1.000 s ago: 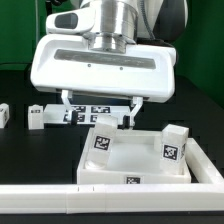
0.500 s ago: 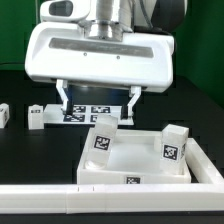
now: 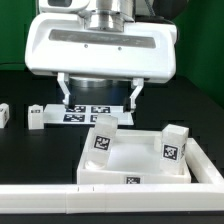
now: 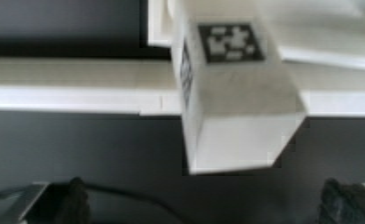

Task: Assemble square table

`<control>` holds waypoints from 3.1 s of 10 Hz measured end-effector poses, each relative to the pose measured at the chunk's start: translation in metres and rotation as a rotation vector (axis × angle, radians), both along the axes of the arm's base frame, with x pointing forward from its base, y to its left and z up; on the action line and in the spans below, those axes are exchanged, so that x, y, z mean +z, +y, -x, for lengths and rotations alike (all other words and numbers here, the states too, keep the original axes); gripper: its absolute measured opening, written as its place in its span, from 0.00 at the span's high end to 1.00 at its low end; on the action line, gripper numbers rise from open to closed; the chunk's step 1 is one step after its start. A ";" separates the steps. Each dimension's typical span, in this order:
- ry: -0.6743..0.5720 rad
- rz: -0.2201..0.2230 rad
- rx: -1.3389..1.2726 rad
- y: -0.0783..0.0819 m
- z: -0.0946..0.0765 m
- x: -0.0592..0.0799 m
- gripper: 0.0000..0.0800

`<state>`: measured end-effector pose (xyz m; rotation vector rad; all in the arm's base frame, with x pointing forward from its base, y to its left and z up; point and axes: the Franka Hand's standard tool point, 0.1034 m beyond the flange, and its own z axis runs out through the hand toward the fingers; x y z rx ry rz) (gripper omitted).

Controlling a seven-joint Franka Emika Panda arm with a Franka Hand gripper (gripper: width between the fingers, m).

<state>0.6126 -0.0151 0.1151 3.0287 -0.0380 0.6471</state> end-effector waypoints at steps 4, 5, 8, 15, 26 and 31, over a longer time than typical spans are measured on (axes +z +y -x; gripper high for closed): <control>0.301 -0.070 -0.005 -0.001 0.004 -0.012 0.19; 0.366 -0.081 -0.005 -0.002 0.005 -0.015 0.19; 0.473 -0.088 -0.012 -0.002 0.004 -0.027 0.19; 0.477 -0.090 -0.035 -0.003 0.004 -0.030 0.64; 0.364 -0.310 -0.985 0.000 -0.002 -0.032 0.64; 0.365 -0.296 -0.932 0.008 -0.003 -0.032 0.28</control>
Offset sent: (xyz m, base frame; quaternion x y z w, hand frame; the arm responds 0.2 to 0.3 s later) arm 0.0019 -0.0135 -0.0089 -0.0170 -0.1995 -0.0104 0.9797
